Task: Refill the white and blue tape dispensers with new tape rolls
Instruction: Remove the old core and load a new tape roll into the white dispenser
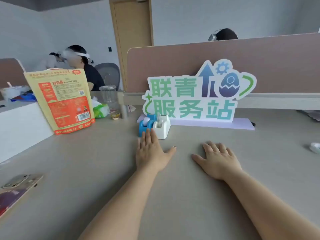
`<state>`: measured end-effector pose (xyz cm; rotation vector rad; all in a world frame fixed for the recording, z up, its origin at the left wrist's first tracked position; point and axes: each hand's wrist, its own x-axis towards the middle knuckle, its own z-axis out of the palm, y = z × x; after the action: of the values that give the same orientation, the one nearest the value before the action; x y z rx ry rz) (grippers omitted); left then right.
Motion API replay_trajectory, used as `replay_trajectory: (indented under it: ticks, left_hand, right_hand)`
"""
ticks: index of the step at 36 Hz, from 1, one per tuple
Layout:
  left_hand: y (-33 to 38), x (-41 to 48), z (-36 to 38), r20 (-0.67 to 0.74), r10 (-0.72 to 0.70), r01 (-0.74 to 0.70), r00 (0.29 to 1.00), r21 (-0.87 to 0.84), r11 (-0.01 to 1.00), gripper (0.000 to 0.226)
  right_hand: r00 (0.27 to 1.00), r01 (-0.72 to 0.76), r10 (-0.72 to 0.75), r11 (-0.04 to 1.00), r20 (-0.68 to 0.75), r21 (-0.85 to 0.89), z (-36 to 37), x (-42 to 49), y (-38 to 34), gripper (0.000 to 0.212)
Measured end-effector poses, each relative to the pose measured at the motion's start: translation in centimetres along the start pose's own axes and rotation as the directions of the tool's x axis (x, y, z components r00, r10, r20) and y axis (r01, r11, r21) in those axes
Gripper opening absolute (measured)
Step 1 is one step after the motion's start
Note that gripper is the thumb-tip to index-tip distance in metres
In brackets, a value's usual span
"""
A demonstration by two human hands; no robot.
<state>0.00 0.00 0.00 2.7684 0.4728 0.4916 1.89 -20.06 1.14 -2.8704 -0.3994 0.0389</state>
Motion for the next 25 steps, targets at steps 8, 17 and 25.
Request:
replay_trajectory:
  ticks: [8, 17, 25]
  left_hand:
    - [1.6, 5.0, 1.5, -0.160, 0.144, -0.129, 0.976, 0.100, 0.987, 0.078]
    - [1.5, 6.5, 2.0, -0.220, 0.124, -0.119, 0.968, 0.034, 0.992, 0.057]
    - [2.9, -0.2, 0.0, -0.170, 0.193, -0.216, 0.966, -0.132, 0.967, 0.056]
  right_hand:
    - [0.999, 0.036, -0.036, 0.999, -0.031, 0.017, 0.8, 1.0, 1.0, 0.074]
    - [0.996, 0.049, -0.043, 0.996, -0.075, 0.078, 0.6, 0.9, 1.0, 0.071]
    - [0.988, -0.010, 0.074, 0.908, -0.137, 0.418, -1.0, -1.2, 1.5, 0.055]
